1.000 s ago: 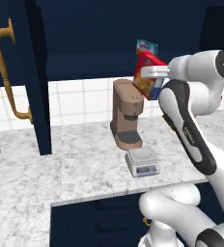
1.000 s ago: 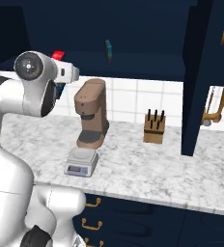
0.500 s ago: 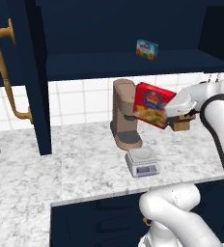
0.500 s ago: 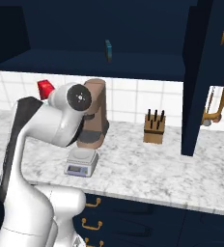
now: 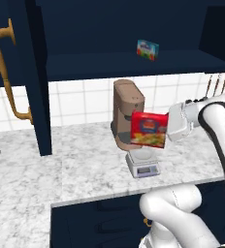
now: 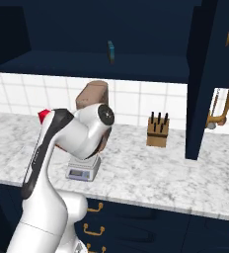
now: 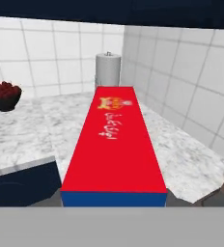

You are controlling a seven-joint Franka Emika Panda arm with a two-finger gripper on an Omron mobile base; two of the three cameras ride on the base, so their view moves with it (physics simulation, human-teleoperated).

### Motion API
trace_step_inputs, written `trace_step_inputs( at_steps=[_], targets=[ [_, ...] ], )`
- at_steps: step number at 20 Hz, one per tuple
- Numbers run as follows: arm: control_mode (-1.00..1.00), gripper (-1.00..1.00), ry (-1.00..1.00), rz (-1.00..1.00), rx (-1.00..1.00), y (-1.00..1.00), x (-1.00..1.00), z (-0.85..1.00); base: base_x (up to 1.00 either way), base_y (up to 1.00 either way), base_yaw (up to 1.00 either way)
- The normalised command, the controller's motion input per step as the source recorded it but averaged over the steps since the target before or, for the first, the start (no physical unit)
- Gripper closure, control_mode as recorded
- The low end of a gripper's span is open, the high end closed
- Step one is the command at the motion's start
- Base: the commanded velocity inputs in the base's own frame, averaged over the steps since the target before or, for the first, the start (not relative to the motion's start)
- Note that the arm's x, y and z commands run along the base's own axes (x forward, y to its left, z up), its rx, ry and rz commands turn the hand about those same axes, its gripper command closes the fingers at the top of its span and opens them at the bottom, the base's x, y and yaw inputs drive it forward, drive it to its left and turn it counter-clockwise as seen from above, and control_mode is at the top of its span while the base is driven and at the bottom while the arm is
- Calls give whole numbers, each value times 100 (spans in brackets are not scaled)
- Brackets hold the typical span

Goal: Pick the boxed food and place it on the digital scale for weighing, and close the cabinet.

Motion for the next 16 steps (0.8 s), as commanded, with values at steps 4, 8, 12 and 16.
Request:
trace_step_inputs(
  at_steps=[4, 8, 12, 16],
  targets=[
    [-100, 100, 11, 1, -4, -1, 30, -46, 0, 0, 0],
    [-100, 100, 4, 9, 0, -17, 30, -39, 0, 0, 0],
    [-100, 100, 0, 13, 0, -24, 39, -44, 0, 0, 0],
    [-100, 100, 0, 9, 0, -19, 34, -29, 0, 0, 0]
  ],
)
